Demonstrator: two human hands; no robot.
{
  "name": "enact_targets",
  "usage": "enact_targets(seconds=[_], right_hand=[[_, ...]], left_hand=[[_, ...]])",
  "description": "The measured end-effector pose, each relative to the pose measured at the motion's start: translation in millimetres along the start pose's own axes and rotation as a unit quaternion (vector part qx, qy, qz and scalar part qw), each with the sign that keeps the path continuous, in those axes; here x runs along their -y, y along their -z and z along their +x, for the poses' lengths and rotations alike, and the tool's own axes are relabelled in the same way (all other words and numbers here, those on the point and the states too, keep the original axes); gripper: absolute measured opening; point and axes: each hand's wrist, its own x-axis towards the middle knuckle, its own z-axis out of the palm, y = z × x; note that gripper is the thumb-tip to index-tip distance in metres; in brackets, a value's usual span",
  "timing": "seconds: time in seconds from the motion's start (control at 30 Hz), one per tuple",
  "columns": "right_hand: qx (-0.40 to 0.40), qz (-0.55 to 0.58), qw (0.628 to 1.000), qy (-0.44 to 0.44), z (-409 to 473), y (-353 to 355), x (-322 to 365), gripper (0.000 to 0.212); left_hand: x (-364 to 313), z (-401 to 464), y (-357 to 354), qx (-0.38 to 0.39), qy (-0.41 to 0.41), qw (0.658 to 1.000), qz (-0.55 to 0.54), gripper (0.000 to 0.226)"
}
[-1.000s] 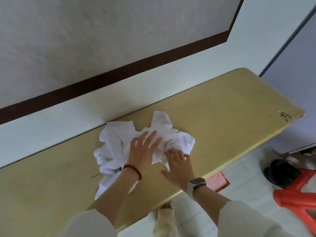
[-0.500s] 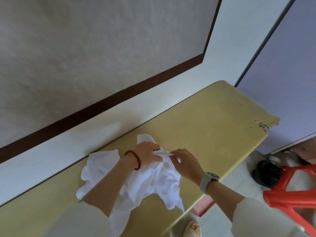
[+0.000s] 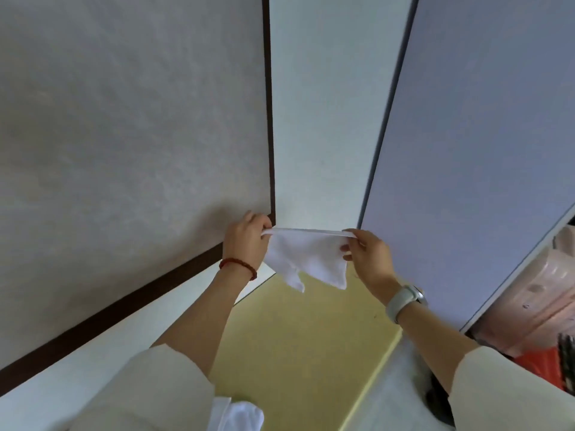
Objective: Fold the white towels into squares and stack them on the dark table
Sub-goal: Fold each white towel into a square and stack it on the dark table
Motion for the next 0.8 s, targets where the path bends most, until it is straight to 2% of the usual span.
enact_targets(seconds=[0.07,0.17,0.27,0.37,0.43,0.5,0.57,0.63,0.67,0.73,0.8], right_hand=[[-0.044,-0.010,0.998,0.040,11.7,22.1,-4.6,0.024],[-0.049,-0.072,0.993,0.085,7.7,45.0,-28.6,0.023],[-0.009,-0.121,0.990,0.074,-18.6,47.7,-73.2,0.020],[0.081,-0.163,0.983,0.016,-54.3,32.6,-131.8,0.019],[0.174,-0.206,0.962,-0.040,-81.6,21.0,-167.4,0.019],[0.267,-0.254,0.925,-0.092,-107.9,13.0,-195.1,0.023],[0.330,-0.271,0.895,-0.134,-128.3,7.2,-212.9,0.026],[0.345,-0.277,0.881,-0.168,-137.0,4.1,-220.2,0.025],[0.336,-0.271,0.883,-0.183,-137.0,2.9,-221.5,0.025],[0.294,-0.248,0.900,-0.205,-130.9,-1.6,-220.4,0.022],[0.233,-0.224,0.920,-0.220,-118.0,-8.6,-216.3,0.020]], left_hand=[[-13.2,16.6,-4.1,-0.069,-0.070,0.995,0.005,0.020],[-15.6,10.4,-23.7,-0.108,-0.131,0.985,0.035,0.021],[1.0,-24.9,-55.9,-0.068,-0.173,0.980,0.072,0.024],[26.8,-74.8,-96.4,0.047,-0.155,0.981,0.103,0.016],[40.7,-112.9,-118.2,0.216,-0.119,0.965,0.094,0.015],[51.9,-149.1,-132.2,0.413,-0.051,0.905,0.087,0.012],[62.2,-176.5,-142.7,0.520,0.021,0.852,0.046,0.013],[72.8,-191.2,-149.9,0.555,0.091,0.827,-0.012,0.029],[77.1,-192.3,-150.9,0.556,0.140,0.817,-0.060,0.028],[83.1,-185.3,-151.7,0.524,0.228,0.806,-0.154,0.011],[87.6,-171.1,-154.6,0.460,0.274,0.819,-0.206,0.004]])
